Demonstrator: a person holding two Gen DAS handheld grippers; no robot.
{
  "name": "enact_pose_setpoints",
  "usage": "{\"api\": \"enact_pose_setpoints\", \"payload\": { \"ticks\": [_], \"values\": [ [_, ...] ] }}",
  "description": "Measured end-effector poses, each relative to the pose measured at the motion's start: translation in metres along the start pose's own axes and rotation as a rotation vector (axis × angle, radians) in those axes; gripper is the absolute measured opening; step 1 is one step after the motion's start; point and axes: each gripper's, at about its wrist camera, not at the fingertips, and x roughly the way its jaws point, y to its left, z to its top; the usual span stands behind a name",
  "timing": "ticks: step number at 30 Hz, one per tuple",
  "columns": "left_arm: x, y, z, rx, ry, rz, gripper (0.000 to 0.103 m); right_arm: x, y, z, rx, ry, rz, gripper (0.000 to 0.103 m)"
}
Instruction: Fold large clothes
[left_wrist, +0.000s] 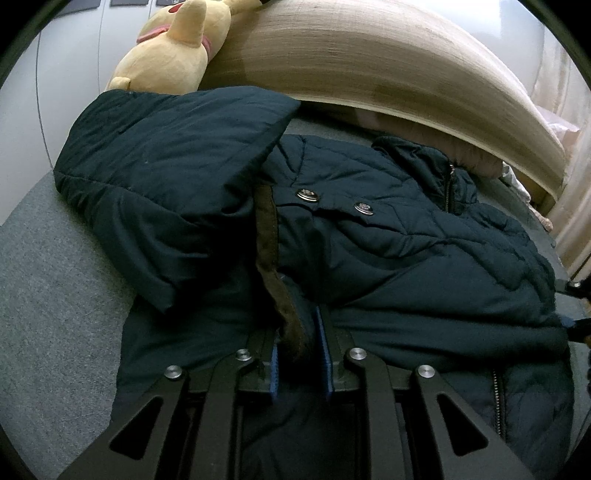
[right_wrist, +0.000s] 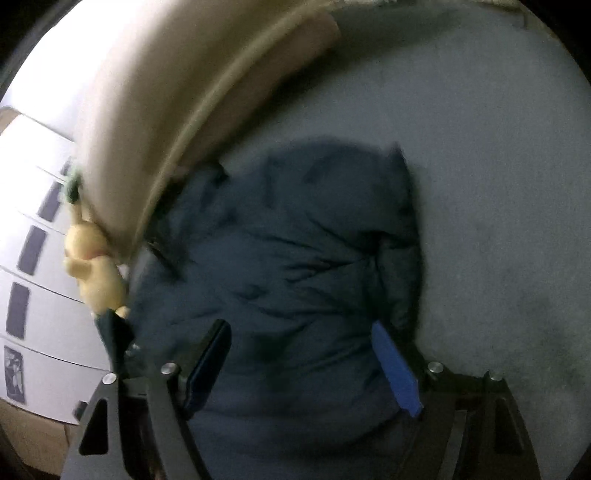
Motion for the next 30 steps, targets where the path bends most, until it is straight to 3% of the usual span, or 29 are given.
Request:
{"api": "enact_pose_setpoints", "payload": {
  "ticks": [3, 6, 8, 12, 14, 17, 18, 20, 23, 26, 30],
  "values": [
    [0.000, 0.001, 0.000, -0.006, 0.001, -0.017, 0.020, -0.024, 0.022, -0.004, -0.038, -0.061, -0.056, 0.081],
    [-0.003, -0.004, 0.004, 0.022, 0.022, -0.017, 0.034, -0.049, 0.062, -0.029, -0.164, -0.142, -0.053, 0.084],
    [-0.013, -0.010, 0.010, 0.052, 0.062, 0.019, 0.068, -0.064, 0.076, -0.048, -0.258, -0.190, -0.055, 0.089],
    [-0.070, 0.002, 0.029, 0.009, 0.003, -0.200, 0.079, -0.056, 0.110, -0.100, -0.427, -0.267, -0.153, 0.090],
    [-0.094, 0.021, 0.039, -0.008, -0.058, -0.255, 0.082, -0.046, 0.113, -0.113, -0.439, -0.263, -0.162, 0.090],
    [-0.119, 0.082, 0.062, -0.134, -0.149, -0.267, 0.086, -0.032, 0.117, -0.133, -0.489, -0.271, -0.182, 0.090],
    [-0.119, 0.118, 0.072, -0.232, -0.157, -0.290, 0.086, -0.028, 0.117, -0.140, -0.516, -0.283, -0.212, 0.090],
    [-0.106, 0.172, 0.082, -0.395, -0.138, -0.332, 0.086, -0.023, 0.115, -0.150, -0.540, -0.301, -0.233, 0.090],
    [-0.075, 0.235, 0.091, -0.557, -0.111, -0.307, 0.086, -0.008, 0.114, -0.161, -0.554, -0.322, -0.271, 0.090],
    [-0.044, 0.271, 0.095, -0.648, -0.081, -0.268, 0.086, 0.004, 0.114, -0.161, -0.550, -0.300, -0.288, 0.090],
    [-0.002, 0.299, 0.100, -0.760, -0.064, -0.270, 0.085, 0.020, 0.106, -0.157, -0.511, -0.248, -0.297, 0.090]
  ]
}}
